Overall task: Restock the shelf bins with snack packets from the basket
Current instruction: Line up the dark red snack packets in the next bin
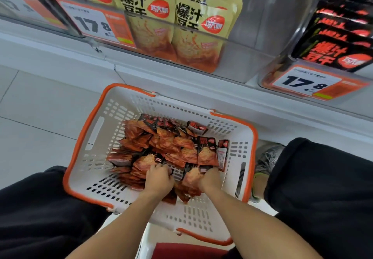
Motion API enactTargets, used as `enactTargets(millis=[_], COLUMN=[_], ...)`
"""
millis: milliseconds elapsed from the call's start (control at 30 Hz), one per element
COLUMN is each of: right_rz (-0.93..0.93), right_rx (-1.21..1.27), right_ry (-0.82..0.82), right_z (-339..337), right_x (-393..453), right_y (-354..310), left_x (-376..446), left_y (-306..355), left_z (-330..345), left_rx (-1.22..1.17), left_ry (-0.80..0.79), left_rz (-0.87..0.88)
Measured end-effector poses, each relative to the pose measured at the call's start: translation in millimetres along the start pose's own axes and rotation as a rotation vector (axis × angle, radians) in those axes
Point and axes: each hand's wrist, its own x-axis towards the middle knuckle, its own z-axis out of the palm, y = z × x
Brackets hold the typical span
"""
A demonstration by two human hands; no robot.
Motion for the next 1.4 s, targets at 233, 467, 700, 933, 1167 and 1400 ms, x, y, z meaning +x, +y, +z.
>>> enactTargets(millis=[233, 467, 700, 933, 1167, 1400], right_rz=[-0.132, -0.479, -0.848, -1.2, -1.394, -1.36], right_rx=[-0.322, -0.459, -0.297, -0.138, 0.079, 0.086], right_ry=[-0.376, -0.163, 0.056, 0.504, 1.014, 1.062], right_z=[-21.2, -115.3, -222.0, -289.8, -343.6, -358.6], right_x=[-20.3, -69.3, -167.8, -238.0, -267.6, -237.2], right_y=[-16.2, -49.1, -65.8, -52.9, -17.1, -12.0], left_x=[-2.7, -15.9, -47.4, -105.1, -115.6, -90.9], left_y=[20.7, 33.4, 100.0, 152.4, 188.2, 221.3], left_z=[-17.5, -65.3, -143.2, -198.2, -204.1, -206.2], left_rx=[-0.382, -1.239, -1.362, -1.147, -0.734, -0.473], left_ry=[-0.086, -0.269, 0.098, 0.44, 0.861, 0.852], left_rz=[-0.035, -0.077, 0.341, 0.666, 0.83, 0.963])
